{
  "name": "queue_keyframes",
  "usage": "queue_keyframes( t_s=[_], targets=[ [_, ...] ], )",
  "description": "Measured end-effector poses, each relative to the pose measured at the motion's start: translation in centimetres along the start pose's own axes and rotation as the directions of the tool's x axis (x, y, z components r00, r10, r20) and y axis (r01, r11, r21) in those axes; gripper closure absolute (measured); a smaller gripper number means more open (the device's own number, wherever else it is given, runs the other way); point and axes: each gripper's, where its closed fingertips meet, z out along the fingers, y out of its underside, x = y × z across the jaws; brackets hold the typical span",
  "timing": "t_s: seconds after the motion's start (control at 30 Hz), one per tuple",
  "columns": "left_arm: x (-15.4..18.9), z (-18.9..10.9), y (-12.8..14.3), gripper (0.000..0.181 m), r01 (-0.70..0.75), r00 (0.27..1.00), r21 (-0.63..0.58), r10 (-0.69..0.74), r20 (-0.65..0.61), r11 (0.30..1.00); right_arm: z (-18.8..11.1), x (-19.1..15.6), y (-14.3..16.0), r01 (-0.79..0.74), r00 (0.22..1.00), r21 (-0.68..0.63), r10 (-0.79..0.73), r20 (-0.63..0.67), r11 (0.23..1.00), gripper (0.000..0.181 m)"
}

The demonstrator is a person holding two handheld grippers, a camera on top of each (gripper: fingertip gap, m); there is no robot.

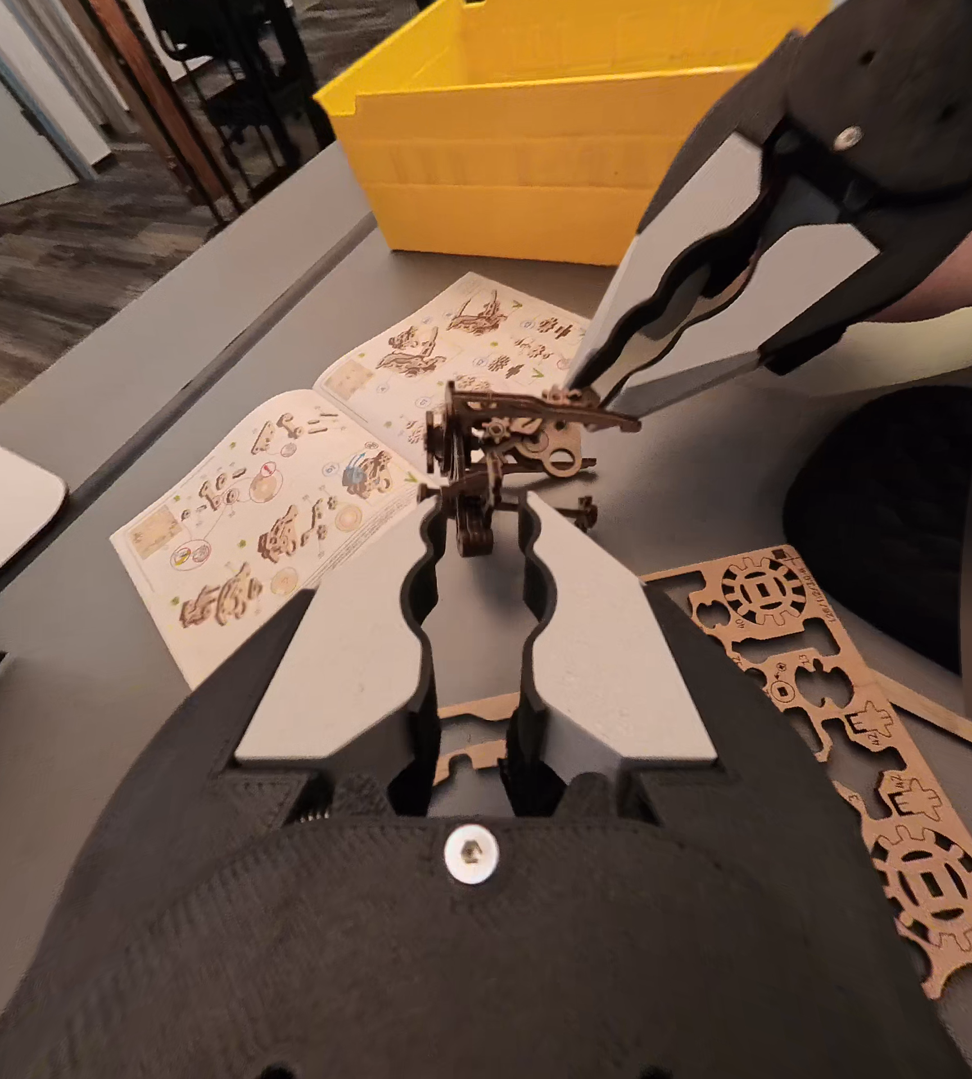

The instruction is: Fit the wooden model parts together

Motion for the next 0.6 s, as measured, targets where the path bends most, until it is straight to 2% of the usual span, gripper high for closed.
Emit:
queue_keyframes(
  t_s=[0.13, 0.27, 0.6],
  targets=[
    [0.0, 0.4, -0.5, 0.161, 0.022, 0.997, 0.024, -0.020, -0.080, 0.999, 0.5, 0.0, 1.3, -0.038, 0.999, -0.066, 0.039, 0.017, 0.997, 0.170],
    [0.0, 0.4, -1.2, 0.162, 0.055, 0.993, 0.041, -0.051, -0.102, 0.998, 0.3, 0.0, 1.5, -0.014, 1.000, -0.089, 0.015, 0.009, 0.996, 0.170],
    [-0.8, -0.1, -3.3, 0.162, 0.141, 0.980, 0.092, -0.126, -0.152, 0.986, -2.2, 3.2, 2.9, 0.031, 0.984, -0.229, -0.069, -0.163, 0.973, 0.170]
  ],
)
